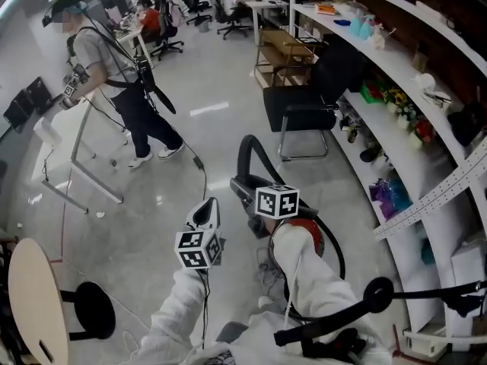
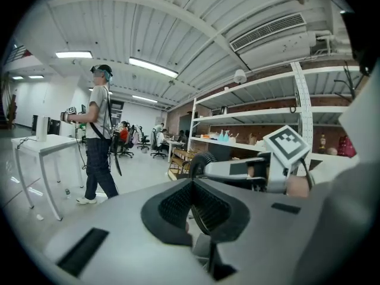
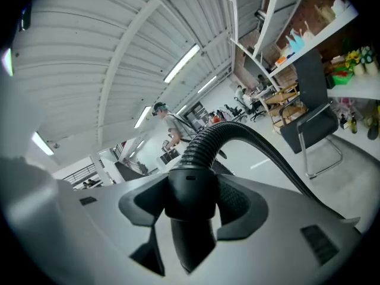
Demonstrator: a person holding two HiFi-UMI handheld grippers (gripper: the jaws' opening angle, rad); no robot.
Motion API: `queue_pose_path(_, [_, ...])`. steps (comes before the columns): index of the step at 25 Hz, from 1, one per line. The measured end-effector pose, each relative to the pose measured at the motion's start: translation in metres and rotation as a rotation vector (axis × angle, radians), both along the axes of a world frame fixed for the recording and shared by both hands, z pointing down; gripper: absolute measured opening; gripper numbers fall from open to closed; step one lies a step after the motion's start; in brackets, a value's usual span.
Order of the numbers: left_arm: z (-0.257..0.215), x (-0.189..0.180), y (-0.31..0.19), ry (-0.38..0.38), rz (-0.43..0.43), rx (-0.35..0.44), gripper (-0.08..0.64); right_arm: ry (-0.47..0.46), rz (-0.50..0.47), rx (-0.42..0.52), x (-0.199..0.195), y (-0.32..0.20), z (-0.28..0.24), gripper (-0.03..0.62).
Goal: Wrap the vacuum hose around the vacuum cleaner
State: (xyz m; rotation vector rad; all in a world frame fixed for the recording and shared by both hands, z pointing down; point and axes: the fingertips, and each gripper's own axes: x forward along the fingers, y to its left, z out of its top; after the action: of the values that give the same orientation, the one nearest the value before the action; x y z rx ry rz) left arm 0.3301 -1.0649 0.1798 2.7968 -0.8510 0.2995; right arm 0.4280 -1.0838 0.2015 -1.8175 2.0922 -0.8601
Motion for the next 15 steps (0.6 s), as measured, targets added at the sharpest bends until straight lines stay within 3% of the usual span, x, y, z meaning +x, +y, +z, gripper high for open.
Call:
queue_pose_path(3, [0.01, -0.041, -0.002, 0.019, -0.074, -0.016, 0.002, 0.004, -0.102, -0.054, -0.057, -0.013, 0.029, 0.241])
queue_pose_path(8, [0.024, -0.143, 0.0, -0.001, -0.169, -0.038, 0.002, 0.009, -0.271, -0.136, -0.185, -0.005, 0.07, 0.241])
queue_pose_path(15, [0.037, -0.277, 0.054, -0.027, -0.183, -0.058, 0.002, 0.007, -0.384, -0.252, -0.349, 0.097, 0.127, 0.241])
